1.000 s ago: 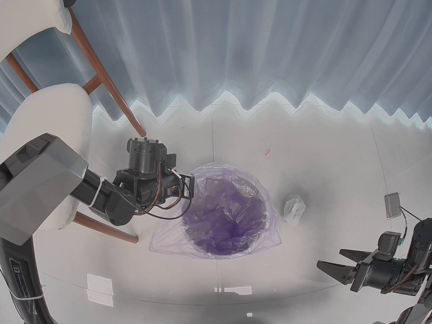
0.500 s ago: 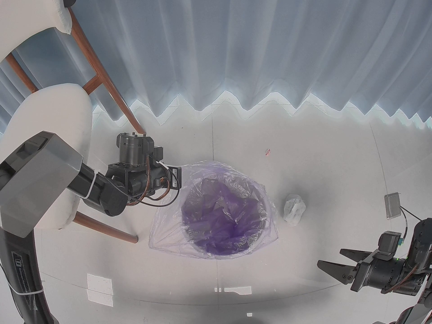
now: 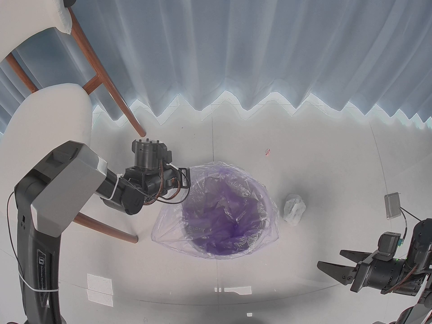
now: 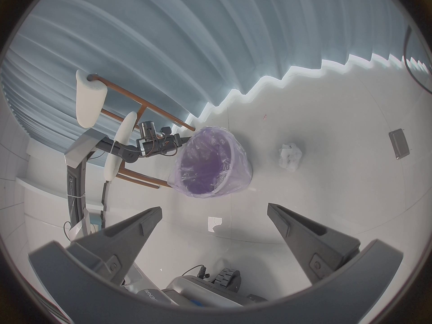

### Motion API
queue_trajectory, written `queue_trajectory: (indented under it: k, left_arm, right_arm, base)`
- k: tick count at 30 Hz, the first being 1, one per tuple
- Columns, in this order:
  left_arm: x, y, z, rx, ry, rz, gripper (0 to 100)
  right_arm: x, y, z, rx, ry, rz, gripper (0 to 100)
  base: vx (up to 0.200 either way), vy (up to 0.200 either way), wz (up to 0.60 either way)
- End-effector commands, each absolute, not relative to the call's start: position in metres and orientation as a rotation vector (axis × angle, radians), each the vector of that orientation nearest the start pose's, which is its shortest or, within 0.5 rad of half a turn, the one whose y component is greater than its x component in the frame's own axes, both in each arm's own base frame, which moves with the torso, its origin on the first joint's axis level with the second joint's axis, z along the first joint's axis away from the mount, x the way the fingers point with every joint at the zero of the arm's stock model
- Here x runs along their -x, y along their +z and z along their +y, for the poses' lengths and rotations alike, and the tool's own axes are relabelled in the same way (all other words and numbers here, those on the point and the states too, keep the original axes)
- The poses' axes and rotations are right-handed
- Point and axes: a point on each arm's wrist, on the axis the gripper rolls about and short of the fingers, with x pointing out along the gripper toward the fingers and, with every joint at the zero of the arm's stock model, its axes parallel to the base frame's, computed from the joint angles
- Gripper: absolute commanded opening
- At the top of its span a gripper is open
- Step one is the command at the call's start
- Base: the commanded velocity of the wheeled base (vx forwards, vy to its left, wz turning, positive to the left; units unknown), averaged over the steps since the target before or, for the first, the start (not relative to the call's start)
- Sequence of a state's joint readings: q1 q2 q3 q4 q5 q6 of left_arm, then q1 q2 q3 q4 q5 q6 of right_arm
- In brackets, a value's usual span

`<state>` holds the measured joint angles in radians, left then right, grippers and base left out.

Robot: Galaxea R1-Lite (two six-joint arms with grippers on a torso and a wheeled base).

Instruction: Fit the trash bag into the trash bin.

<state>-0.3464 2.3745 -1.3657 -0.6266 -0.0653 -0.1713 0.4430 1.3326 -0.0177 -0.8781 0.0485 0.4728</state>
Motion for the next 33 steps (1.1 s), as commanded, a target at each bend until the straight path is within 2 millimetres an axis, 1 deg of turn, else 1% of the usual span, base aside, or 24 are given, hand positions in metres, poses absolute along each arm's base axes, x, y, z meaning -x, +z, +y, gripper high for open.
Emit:
queue_trajectory:
  k: [1, 6, 9, 12, 15, 19, 20, 25, 33]
  left_arm:
    - [-0.452, 0.037, -0.16, 0.136, -0.354, 0.446, 0]
    - [-0.458, 0.032, -0.154, 0.187, -0.322, 0.455, 0]
    - [-0.463, 0.026, -0.146, 0.219, -0.297, 0.459, 0]
    - [-0.468, 0.032, -0.146, 0.29, -0.282, 0.447, 0]
    - [-0.468, 0.033, -0.147, 0.349, -0.27, 0.456, 0]
    - [-0.468, 0.026, -0.148, 0.35, -0.26, 0.469, 0]
    - [-0.467, 0.02, -0.151, 0.344, -0.246, 0.478, 0]
    - [-0.468, 0.009, -0.153, 0.34, -0.24, 0.497, 0]
    - [-0.473, -0.003, -0.147, 0.37, -0.213, 0.512, 0]
  right_arm:
    - [-0.122, 0.093, 0.059, -0.362, 0.363, 0.567, 100]
    - [-0.122, 0.093, 0.059, -0.364, 0.363, 0.567, 100]
    - [-0.122, 0.093, 0.059, -0.363, 0.363, 0.568, 100]
    - [-0.122, 0.092, 0.059, -0.359, 0.36, 0.578, 100]
    - [-0.122, 0.092, 0.059, -0.359, 0.36, 0.58, 100]
    - [-0.122, 0.092, 0.059, -0.359, 0.359, 0.581, 100]
    - [-0.122, 0.092, 0.059, -0.36, 0.359, 0.58, 100]
    - [-0.121, 0.092, 0.059, -0.366, 0.357, 0.581, 100]
    - [-0.121, 0.092, 0.059, -0.385, 0.351, 0.588, 100]
  base:
    - [0.0, 0.0, 0.0]
    - [0.0, 0.0, 0.0]
    - [0.0, 0.0, 0.0]
    - [0.0, 0.0, 0.0]
    - [0.0, 0.0, 0.0]
    - [0.0, 0.0, 0.0]
    - [0.0, 0.0, 0.0]
    - [0.0, 0.0, 0.0]
    - [0.0, 0.0, 0.0]
